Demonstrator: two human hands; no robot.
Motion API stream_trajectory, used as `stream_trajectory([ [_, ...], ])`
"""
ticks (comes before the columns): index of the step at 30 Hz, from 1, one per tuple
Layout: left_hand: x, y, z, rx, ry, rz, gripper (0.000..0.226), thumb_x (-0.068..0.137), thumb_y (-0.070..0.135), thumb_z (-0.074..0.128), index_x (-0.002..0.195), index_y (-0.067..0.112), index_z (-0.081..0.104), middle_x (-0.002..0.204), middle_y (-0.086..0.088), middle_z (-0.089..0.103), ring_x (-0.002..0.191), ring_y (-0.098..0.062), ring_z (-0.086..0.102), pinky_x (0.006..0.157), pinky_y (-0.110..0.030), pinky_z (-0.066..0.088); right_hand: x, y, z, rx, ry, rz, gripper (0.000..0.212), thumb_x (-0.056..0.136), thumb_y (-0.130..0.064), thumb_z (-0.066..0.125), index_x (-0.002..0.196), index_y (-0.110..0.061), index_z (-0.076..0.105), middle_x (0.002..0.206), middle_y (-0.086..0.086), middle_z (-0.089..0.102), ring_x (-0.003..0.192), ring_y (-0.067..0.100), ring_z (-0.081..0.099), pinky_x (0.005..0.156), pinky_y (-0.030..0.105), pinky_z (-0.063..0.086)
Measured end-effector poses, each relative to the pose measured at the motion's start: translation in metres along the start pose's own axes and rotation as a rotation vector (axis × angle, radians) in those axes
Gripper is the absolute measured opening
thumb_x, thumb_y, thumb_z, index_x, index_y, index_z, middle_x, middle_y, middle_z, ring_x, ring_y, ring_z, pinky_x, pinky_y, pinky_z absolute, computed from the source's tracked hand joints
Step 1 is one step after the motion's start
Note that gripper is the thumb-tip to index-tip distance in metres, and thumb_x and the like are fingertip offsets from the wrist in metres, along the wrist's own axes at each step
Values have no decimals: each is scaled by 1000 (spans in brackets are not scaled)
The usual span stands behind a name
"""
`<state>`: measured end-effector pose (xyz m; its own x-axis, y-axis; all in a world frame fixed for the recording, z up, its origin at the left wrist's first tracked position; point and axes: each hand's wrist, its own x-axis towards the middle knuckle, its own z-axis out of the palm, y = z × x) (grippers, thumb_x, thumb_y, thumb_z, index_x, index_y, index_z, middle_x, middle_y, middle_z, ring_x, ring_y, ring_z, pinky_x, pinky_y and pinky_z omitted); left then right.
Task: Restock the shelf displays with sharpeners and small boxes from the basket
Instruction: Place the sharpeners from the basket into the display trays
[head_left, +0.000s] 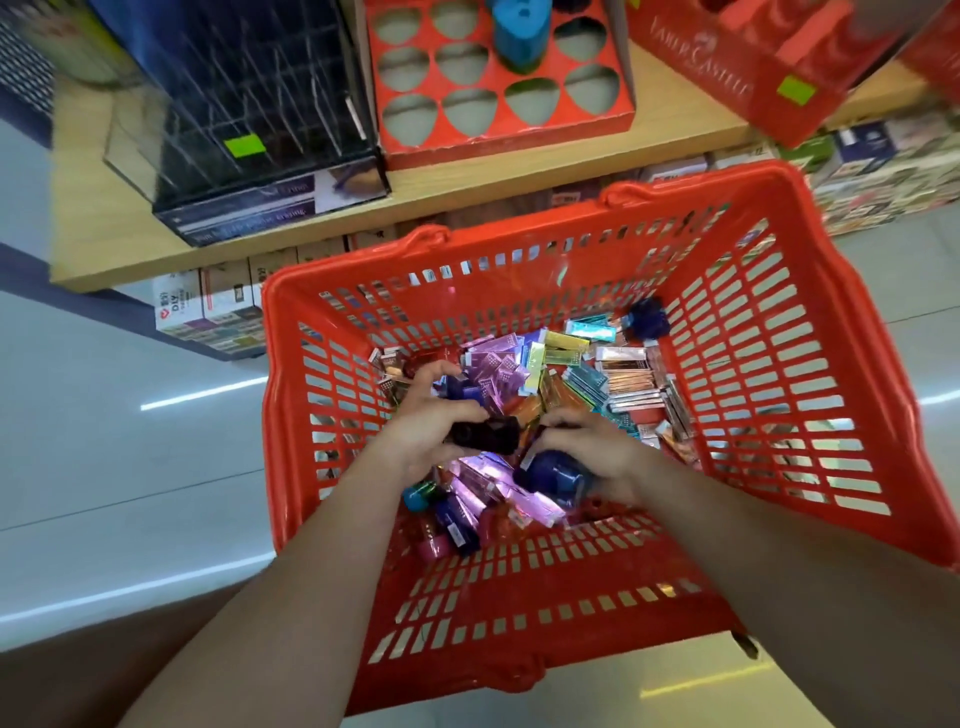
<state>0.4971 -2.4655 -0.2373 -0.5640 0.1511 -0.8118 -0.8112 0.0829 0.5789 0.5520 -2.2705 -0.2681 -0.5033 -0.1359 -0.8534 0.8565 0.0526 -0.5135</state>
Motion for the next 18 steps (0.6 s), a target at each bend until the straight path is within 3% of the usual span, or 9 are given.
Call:
stream_trajectory([
  [3,-9,13,2,-212,-198,-30,43,83,-10,51,106,26,55,114,-16,60,103,-38,62,81,-47,54,-22,-23,-8,516,-37,105,9,83,-18,66,90,-12,65,84,11,67,65,21,65,52,27,53],
  [6,-24,24,22,-315,-281,-47,27,82,11,67,102,28,59,107,-8,65,99,-30,62,75,-41,51,-39,-39,-3,787,5,114,21,86,-25,65,99,-9,61,85,11,66,70,20,61,52,26,55],
  [9,-35,31,49,-188,-173,21,28,75,34,76,96,28,59,109,-7,64,94,-28,64,69,-40,55,-42,-49,9,752,67,62,28,88,-32,65,106,-11,62,88,10,67,73,20,62,51,26,53],
  [12,-42,39,57,-122,-46,149,25,83,23,72,95,25,51,102,-8,63,81,-24,66,63,-36,55,-47,-57,16,760,142,-43,35,89,-34,66,116,-12,63,91,10,68,72,20,62,48,25,50],
  [15,-53,53,53,-50,-54,270,22,82,3,58,89,24,55,95,-4,55,83,-24,61,69,-42,55,-54,-60,13,839,140,-127,43,86,-35,70,121,-11,61,89,9,69,67,19,64,51,26,51],
  [18,-65,66,49,-12,-85,310,16,84,8,58,83,25,57,92,0,54,83,-22,57,70,-40,53,-67,-64,8,864,59,-179,45,84,-40,71,117,-11,62,82,8,69,64,18,63,50,27,50],
])
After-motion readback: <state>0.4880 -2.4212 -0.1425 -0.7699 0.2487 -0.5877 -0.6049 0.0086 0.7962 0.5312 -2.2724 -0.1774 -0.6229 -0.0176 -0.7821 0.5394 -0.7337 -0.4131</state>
